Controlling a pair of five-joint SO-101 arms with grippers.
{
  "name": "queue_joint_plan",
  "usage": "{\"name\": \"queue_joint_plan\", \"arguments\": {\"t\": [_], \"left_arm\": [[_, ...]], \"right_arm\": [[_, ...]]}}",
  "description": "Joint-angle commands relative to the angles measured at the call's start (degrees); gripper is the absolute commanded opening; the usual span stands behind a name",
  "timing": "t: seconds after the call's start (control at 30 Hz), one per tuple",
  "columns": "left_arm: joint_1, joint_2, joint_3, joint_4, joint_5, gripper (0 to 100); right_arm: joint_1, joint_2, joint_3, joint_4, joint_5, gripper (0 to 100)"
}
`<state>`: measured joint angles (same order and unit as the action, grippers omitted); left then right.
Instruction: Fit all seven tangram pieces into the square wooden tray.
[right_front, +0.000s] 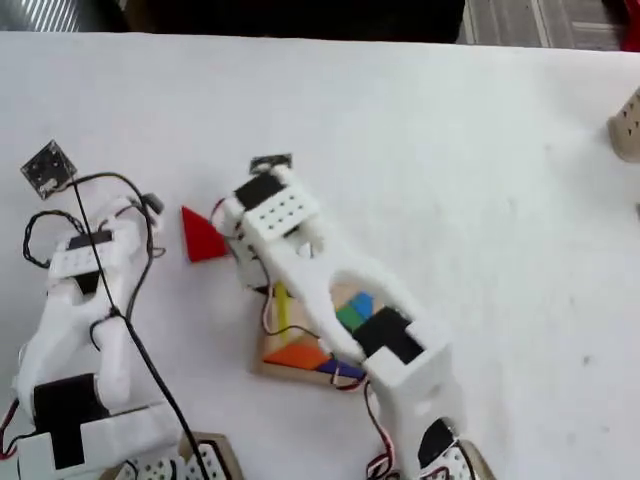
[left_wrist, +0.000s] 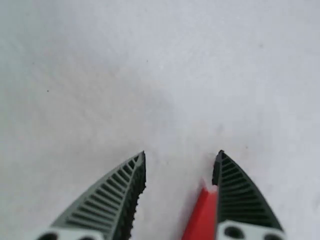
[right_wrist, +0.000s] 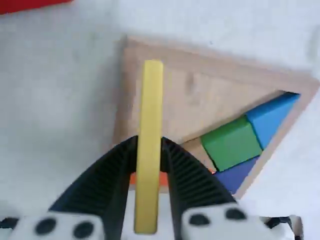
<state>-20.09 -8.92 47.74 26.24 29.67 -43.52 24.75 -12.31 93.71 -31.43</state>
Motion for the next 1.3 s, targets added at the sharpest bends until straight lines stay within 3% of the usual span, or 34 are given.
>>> {"name": "queue_joint_plan", "arguments": {"t": [0.0,0.23,0.53,0.63,0.87,1.0,1.27], "left_arm": [[0.7,-2.2,-0.3,-1.2,-0.8,23],[0.7,-2.2,-0.4,-1.2,-0.8,23],[0.8,-2.2,-0.4,-1.2,-0.8,23],[0.8,-2.2,-0.3,-1.2,-0.8,23],[0.8,-2.2,-0.2,-1.2,-0.8,23],[0.8,-2.2,-0.1,-1.2,-0.8,23],[0.8,-2.2,-0.2,-1.2,-0.8,23]], "right_arm": [[-2.5,-0.7,-0.2,-0.5,-0.7,1.7],[-2.8,-0.6,-0.2,-0.5,0.1,1.8],[-2.2,-1.0,-0.1,2.9,16.0,1.8],[-2.2,-1.0,-0.2,4.0,17.2,1.9],[-3.4,-1.0,0.8,4.7,18.7,20.8],[-3.9,-1.3,1.3,4.7,18.8,20.5],[1.7,-20.4,5.0,4.8,22.1,19.0]]}}
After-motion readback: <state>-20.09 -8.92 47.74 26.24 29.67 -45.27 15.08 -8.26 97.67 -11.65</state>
